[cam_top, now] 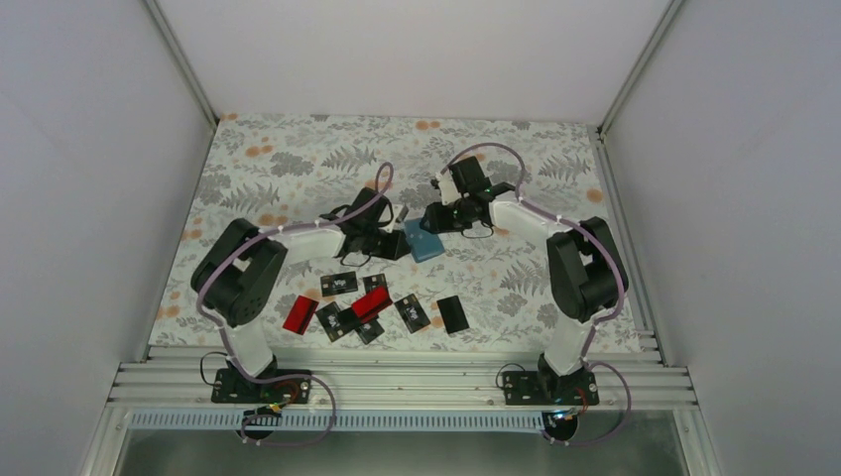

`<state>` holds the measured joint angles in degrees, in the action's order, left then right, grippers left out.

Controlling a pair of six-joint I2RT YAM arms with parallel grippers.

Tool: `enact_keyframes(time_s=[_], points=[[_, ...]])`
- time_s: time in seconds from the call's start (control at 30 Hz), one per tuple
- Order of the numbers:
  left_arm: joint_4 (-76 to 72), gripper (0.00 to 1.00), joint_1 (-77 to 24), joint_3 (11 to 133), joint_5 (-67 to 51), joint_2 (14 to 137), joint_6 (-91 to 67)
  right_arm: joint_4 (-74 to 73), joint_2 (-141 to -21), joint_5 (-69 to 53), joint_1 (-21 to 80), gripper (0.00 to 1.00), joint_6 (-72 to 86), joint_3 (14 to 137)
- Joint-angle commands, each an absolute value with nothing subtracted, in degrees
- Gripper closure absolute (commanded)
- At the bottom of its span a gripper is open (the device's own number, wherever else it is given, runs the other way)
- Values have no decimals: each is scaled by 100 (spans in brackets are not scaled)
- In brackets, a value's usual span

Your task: Put the credit cards into the card holder

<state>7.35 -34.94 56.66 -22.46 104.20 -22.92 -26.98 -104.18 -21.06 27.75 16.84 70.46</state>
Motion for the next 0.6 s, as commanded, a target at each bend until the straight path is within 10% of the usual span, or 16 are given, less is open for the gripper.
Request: enact_keyframes(time_s=[0.0, 0.57], points=[[1230, 89, -3340, 5927, -1908, 9803, -2239, -2318, -10636, -2855, 2830, 62, 1423, 7342], [1377, 89, -2980, 7249, -2416, 11177, -1969, -2127, -11054, -3261, 2830, 74, 1397, 7214]])
